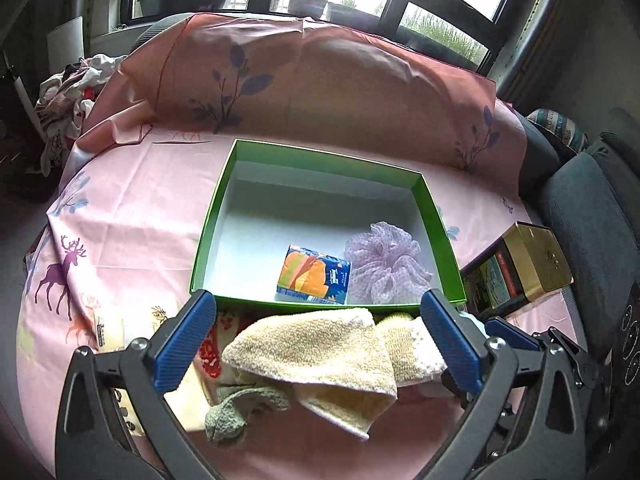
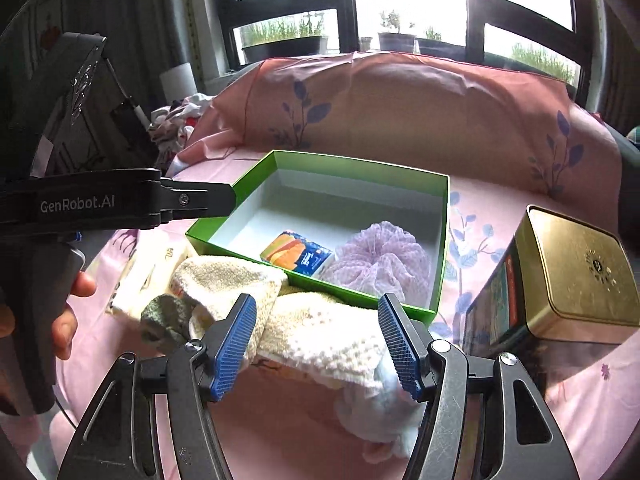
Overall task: Organize soft objects
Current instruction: 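Grasp the cream towel with the right gripper and lift it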
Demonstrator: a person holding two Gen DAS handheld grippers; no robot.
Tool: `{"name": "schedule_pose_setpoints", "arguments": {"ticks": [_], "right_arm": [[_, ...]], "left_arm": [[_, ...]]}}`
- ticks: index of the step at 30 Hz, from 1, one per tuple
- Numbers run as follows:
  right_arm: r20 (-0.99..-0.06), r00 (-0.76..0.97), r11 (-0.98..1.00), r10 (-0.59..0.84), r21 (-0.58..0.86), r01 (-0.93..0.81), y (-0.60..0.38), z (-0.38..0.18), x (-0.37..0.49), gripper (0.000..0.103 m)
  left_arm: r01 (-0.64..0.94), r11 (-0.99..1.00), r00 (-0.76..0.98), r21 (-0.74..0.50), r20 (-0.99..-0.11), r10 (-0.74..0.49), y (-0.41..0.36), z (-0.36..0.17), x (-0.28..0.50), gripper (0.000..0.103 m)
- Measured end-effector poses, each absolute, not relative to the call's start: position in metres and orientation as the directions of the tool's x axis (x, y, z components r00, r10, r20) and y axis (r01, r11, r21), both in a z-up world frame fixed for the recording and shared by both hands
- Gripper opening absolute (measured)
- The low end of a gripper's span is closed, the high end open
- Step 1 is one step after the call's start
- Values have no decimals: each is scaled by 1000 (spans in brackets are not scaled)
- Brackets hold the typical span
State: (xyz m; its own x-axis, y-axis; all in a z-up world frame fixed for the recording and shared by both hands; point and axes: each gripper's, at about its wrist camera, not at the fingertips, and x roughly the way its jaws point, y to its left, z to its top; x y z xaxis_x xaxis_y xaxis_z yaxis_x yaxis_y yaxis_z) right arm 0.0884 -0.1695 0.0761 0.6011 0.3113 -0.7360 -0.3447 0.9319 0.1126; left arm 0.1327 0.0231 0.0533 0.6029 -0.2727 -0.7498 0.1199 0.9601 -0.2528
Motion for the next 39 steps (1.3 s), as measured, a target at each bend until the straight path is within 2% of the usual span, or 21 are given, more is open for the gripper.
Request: {"name": "schedule_pose_setpoints", "arguments": {"ticks": [11,17,22,30,31,36,39], "right_arm": [[-761,563,936,321,167,-309,-194,55,37,64],[-752,540,914,377,207,-349,-185,46,24,64],[-738,543,896,401,191,-401,-163,44,29,64],[-713,575,884,401,137,-447,-124,43,68,64],[-717,575,885,394,127,-448,-120,41,73,61],[-761,545,894,352,100,-438,-108,28,95,9],[-707,591,895,388,135,-426,-118,44,88,5]], "left_arm": [[77,948,596,-309,-748,-292,45,23,62,102],[87,946,578,-313,-757,-304,40,1,31,102],[78,927,569,-368,-746,-344,48,-9,15,102],[33,920,602,-390,-727,-330,74,-5,13,102],[29,919,602,-392,-728,-329,76,-6,13,102],[11,912,593,-409,-732,-335,84,-12,19,102],[6,904,590,-427,-728,-348,88,-13,20,102]]}}
